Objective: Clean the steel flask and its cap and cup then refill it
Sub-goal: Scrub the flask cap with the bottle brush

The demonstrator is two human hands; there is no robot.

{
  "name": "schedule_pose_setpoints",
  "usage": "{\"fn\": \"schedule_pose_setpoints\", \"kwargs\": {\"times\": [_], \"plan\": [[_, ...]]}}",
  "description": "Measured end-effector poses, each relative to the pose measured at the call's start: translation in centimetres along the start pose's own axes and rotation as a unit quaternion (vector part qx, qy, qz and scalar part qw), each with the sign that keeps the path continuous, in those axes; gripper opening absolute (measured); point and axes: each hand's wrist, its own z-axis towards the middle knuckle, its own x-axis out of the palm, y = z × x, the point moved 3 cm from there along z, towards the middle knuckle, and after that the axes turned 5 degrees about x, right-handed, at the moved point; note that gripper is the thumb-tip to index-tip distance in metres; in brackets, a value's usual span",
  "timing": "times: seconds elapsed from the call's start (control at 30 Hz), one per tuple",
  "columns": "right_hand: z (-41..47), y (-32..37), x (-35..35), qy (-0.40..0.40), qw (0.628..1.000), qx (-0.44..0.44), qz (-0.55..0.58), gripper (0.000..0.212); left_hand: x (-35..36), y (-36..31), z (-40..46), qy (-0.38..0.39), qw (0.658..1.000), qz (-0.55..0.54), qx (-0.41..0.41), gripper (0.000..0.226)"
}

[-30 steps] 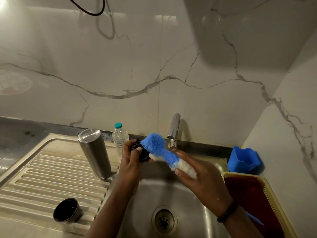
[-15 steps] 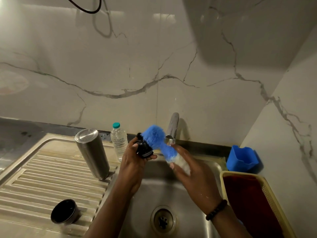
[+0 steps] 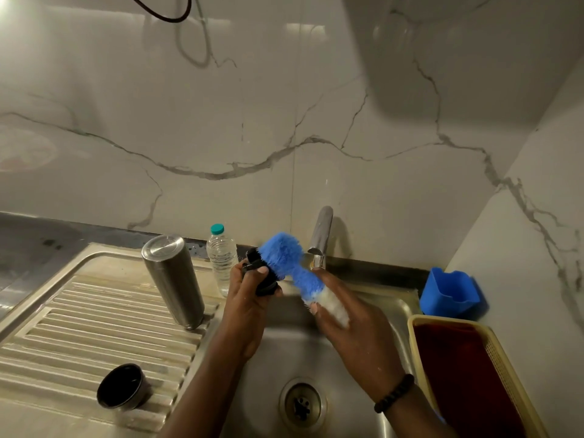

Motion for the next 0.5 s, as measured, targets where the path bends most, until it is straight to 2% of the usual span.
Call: {"fn": "schedule_pose_setpoints", "kwargs": {"times": [0.1, 0.27, 0.4, 0.5], "plan": [[0.1, -0.5, -0.3, -0.023, 0.999, 0.011, 0.023, 0.052, 0.0, 0.2, 0.0, 0.019, 1.000, -0.014, 0.003, 0.043], [-1.0, -0.7, 0.2, 0.029, 0.999, 0.027, 0.033, 0.058, 0.1, 0.1, 0.2, 0.002, 0.999, -0.029, 0.015, 0.037], [-1.2, -1.2, -0.1, 0.029, 0.998, 0.033, 0.035, 0.057, 0.5, -0.2, -0.4, 0.016, 0.999, -0.036, 0.006, 0.018], [-0.8, -1.2, 0.2, 0.028, 0.999, 0.040, 0.022, 0.056, 0.8, -0.1, -0.4, 0.020, 0.999, -0.031, -0.002, 0.019]]}}
